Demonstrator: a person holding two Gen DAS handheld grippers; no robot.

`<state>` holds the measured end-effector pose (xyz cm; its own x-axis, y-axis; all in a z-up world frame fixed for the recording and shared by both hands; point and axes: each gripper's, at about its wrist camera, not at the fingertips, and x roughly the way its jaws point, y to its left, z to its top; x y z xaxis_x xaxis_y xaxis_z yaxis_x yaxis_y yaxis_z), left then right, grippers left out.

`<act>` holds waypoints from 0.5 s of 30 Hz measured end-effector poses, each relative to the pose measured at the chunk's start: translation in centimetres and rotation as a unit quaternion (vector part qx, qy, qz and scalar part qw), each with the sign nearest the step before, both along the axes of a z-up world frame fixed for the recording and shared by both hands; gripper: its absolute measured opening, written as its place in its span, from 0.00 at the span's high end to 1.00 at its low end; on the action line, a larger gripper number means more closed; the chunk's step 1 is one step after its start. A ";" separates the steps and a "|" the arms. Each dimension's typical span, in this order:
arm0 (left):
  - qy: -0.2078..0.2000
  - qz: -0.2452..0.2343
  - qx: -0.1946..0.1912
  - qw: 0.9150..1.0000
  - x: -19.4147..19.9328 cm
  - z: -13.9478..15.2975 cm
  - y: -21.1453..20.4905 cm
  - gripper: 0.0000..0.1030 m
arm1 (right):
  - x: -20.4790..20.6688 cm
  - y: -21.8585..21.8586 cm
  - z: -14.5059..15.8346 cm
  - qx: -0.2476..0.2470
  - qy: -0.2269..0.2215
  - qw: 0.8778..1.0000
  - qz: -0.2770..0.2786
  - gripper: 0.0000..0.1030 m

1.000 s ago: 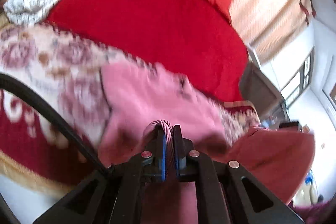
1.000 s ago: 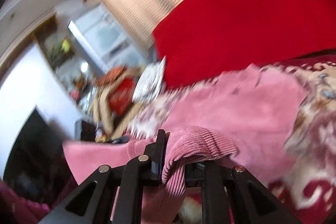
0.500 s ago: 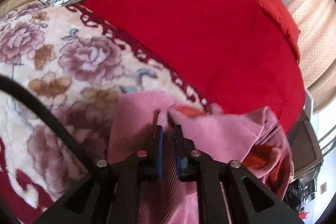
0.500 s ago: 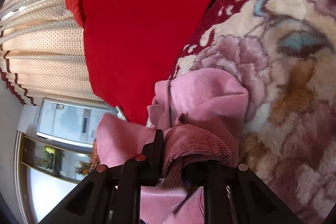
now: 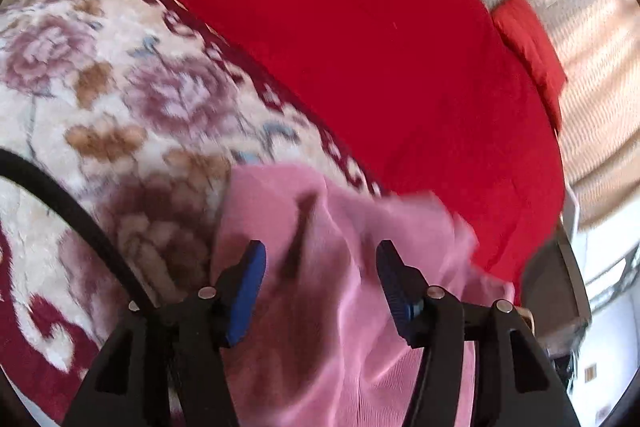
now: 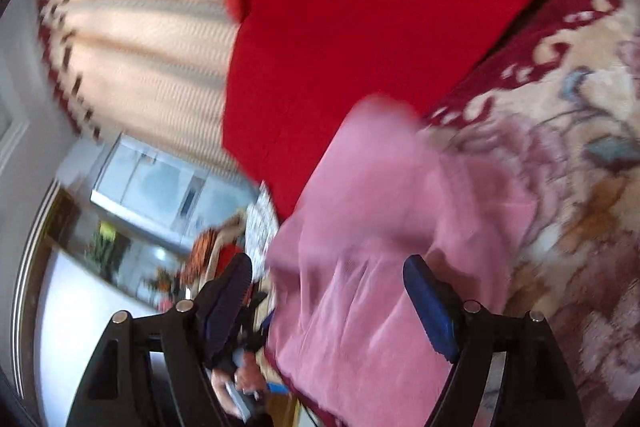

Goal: Fold large clothes
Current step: 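Lay the folded hem down and open both tools over the jacket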

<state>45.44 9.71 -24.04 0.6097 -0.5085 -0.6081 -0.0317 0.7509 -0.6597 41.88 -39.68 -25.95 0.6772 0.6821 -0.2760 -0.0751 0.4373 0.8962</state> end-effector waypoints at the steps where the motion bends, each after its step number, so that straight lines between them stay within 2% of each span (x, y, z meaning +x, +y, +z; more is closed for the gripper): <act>1: 0.003 -0.013 -0.008 1.000 -0.2 -0.1 -0.3 0.42 | 0.0 0.9 0.1 -0.011 0.000 1.000 0.019 0.21; 4: -0.010 -0.032 -0.001 0.999 -0.6 0.4 -1.6 0.32 | 0.3 3.3 0.0 -0.029 0.005 0.998 0.051 0.21; 8: -0.018 -0.041 0.015 0.999 0.3 0.9 -3.4 0.25 | 0.9 5.7 0.3 -0.058 0.007 0.997 0.057 0.21; 10: -0.015 -0.040 0.019 0.999 1.5 1.0 -4.1 0.25 | 2.0 6.3 0.4 -0.067 0.009 0.997 0.040 0.21; 12: -0.018 -0.035 0.011 0.999 2.9 1.1 -4.6 0.23 | 3.1 6.1 0.3 -0.056 0.017 0.998 0.021 0.23; 13: -0.019 -0.028 0.005 0.999 3.6 1.1 -4.6 0.18 | 3.8 6.0 0.1 -0.059 0.022 0.998 0.013 0.23; 15: -0.024 -0.008 -0.005 1.000 5.0 0.8 -4.4 0.17 | 5.3 5.8 -0.1 -0.085 0.036 0.996 -0.002 0.23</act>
